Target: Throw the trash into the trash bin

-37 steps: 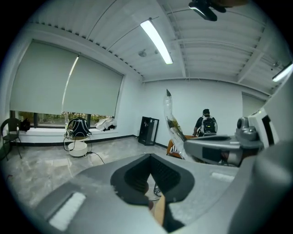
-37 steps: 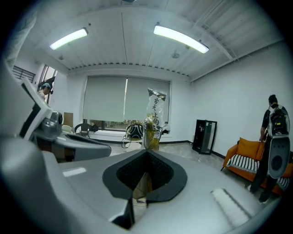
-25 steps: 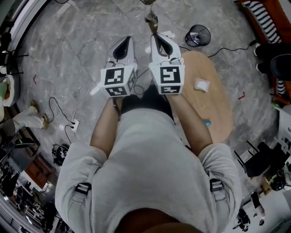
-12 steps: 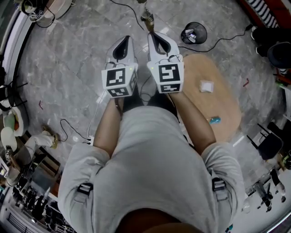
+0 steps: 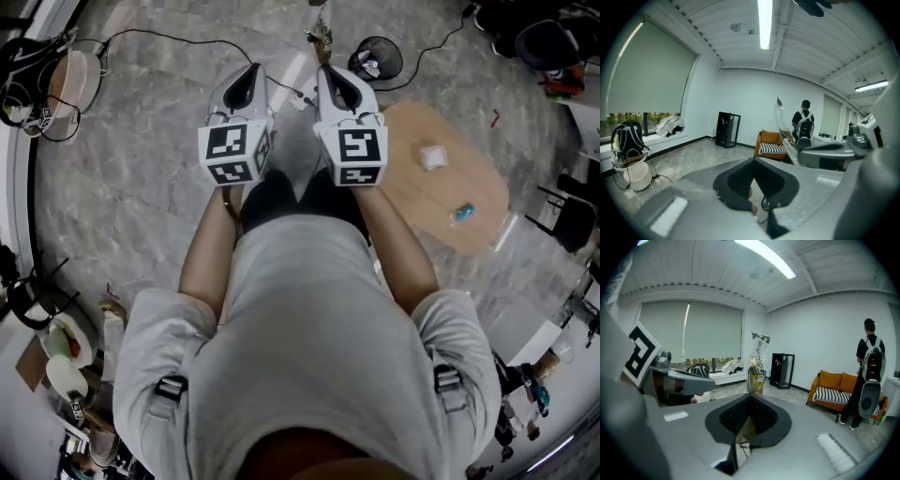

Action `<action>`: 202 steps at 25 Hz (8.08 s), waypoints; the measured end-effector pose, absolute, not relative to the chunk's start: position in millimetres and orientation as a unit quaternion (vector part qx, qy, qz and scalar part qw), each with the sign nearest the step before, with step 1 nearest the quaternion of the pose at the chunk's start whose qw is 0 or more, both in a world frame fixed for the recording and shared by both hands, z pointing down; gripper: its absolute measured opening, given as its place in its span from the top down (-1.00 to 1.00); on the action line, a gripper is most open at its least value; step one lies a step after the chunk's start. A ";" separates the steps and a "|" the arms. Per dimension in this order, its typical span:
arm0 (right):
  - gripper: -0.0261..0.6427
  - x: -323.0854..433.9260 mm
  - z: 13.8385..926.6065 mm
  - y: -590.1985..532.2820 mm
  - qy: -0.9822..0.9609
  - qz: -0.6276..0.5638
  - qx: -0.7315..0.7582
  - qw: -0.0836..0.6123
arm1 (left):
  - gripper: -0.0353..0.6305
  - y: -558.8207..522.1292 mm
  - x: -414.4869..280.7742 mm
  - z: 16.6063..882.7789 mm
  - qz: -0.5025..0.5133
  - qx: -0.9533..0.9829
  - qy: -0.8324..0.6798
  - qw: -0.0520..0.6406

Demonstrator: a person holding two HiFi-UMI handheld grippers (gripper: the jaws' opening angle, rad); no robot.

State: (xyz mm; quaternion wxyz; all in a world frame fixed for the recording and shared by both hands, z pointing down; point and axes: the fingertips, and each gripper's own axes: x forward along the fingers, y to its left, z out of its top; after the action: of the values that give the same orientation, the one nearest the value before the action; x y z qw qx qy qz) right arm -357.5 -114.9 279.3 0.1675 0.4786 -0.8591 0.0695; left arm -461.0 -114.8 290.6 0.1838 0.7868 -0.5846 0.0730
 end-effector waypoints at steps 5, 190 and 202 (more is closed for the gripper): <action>0.89 -330.8 269.2 -136.3 -0.829 0.067 0.530 0.166 | 0.85 -153.1 -448.0 291.1 0.079 0.815 -0.545 0.180; 0.90 -69.2 233.5 -227.9 -0.501 0.077 0.860 0.056 | 0.85 -300.2 -128.9 257.8 0.093 0.986 -0.094 0.103; 0.90 -52.6 220.1 -71.6 -0.318 0.073 0.943 0.061 | 0.85 -155.4 -73.3 239.5 0.081 0.985 0.126 0.085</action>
State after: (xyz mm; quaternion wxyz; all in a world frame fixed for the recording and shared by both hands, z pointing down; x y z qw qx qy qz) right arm -52.6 -71.6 220.1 0.0613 0.9432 -0.3182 0.0731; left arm -73.3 -155.4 239.5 0.0853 0.9851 0.1256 0.0808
